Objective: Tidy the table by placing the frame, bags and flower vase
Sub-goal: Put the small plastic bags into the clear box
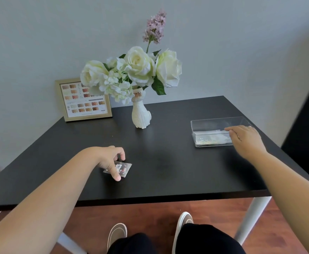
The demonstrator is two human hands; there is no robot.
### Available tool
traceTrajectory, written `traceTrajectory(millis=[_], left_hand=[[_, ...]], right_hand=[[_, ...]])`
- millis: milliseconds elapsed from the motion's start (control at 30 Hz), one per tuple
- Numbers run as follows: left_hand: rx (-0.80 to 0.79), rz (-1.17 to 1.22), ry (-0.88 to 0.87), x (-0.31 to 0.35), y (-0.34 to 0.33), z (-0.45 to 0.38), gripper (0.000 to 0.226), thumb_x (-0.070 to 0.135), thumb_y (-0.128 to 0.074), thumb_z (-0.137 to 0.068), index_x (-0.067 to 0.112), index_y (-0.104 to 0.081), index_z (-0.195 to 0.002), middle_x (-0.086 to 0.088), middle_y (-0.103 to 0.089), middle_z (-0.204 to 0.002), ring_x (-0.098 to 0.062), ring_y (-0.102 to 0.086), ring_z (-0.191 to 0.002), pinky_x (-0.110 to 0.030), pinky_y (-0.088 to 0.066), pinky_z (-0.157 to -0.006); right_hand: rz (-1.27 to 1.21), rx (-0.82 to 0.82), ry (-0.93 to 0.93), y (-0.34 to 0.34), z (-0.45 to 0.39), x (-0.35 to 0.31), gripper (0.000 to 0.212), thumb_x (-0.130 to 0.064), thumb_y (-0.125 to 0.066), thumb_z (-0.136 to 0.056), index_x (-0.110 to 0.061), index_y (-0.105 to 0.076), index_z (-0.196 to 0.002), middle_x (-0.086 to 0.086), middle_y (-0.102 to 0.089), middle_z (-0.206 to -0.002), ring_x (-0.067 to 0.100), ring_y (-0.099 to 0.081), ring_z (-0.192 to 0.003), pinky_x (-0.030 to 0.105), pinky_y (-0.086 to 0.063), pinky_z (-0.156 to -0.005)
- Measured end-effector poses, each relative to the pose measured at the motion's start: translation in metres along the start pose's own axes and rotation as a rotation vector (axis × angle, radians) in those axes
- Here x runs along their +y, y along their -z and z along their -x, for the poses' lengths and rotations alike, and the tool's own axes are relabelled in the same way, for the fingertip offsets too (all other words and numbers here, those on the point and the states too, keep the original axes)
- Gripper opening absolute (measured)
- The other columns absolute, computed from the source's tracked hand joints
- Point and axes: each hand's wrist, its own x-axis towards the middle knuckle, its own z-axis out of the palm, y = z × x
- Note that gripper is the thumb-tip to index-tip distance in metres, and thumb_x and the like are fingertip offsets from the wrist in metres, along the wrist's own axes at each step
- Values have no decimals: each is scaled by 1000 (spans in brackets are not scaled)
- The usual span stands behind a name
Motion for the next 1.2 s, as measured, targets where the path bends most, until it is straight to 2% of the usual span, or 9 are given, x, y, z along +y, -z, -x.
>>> traceTrajectory(millis=[167,300,500,567,633,700,800,1033,1200], left_hand=[[20,34,-65,15,1,-6,55,45,-92,-52,29,-58,-93,7,-60,-81,-11,-54,-68,-28,-41,-62],[82,66,-117,28,-1,-14,46,39,-89,-59,21,-51,-79,9,-56,-77,-13,-49,-66,-28,-37,-62],[56,431,-301,80,0,-14,14,19,-50,-79,7,-45,-83,-13,-45,-69,-25,-47,-53,-24,-36,-48],[118,496,-276,100,3,-20,27,27,-44,-88,1,-46,-96,-17,-51,-76,-26,-53,-51,-21,-35,-43],[183,464,-253,118,6,-28,21,41,-39,-95,25,-49,-105,-13,-63,-93,-18,-59,-50,-21,-39,-44],[251,365,-275,135,10,-36,18,49,-38,-95,35,-39,-107,-10,-62,-99,-16,-57,-57,-25,-41,-50],[370,343,-348,163,19,-43,25,50,-46,-94,34,-33,-108,-1,-54,-93,-16,-54,-72,-29,-40,-56],[557,429,-580,223,43,-54,17,23,-51,-98,29,-58,-112,7,-58,-90,-15,-59,-80,-30,-50,-67],[582,433,-610,256,37,-65,24,17,-52,-96,30,-57,-115,6,-62,-93,-10,-62,-81,-24,-44,-62]], right_hand=[[47,-15,9,0,0,3,36,-20,-36,-99,-15,-69,-113,9,-70,-113,31,-57,-109,46,-25,-110],[56,-26,10,-1,0,3,37,-21,-35,-100,-16,-68,-114,8,-70,-114,29,-57,-109,45,-25,-111],[53,-21,4,-2,0,4,37,-21,-34,-100,-17,-69,-113,7,-70,-113,29,-57,-109,44,-22,-112],[53,-23,5,-2,0,4,37,-21,-34,-100,-17,-68,-113,7,-70,-113,28,-57,-110,44,-22,-112],[54,-24,7,-2,0,4,38,-22,-33,-101,-17,-68,-114,6,-70,-113,28,-56,-110,43,-21,-113],[53,-24,11,-2,1,5,38,-23,-32,-101,-17,-68,-114,6,-69,-114,27,-55,-113,42,-19,-114],[43,-26,3,-4,2,6,39,-25,-31,-101,-18,-66,-118,5,-66,-119,25,-48,-126,39,-13,-116],[-11,96,-8,-10,17,6,35,-18,-39,-99,-18,-59,-128,3,-55,-138,25,-32,-140,36,-5,-118],[-154,188,-134,-7,17,8,46,-13,-46,-94,-16,-44,-140,4,-47,-145,23,-30,-139,42,-27,-113]])
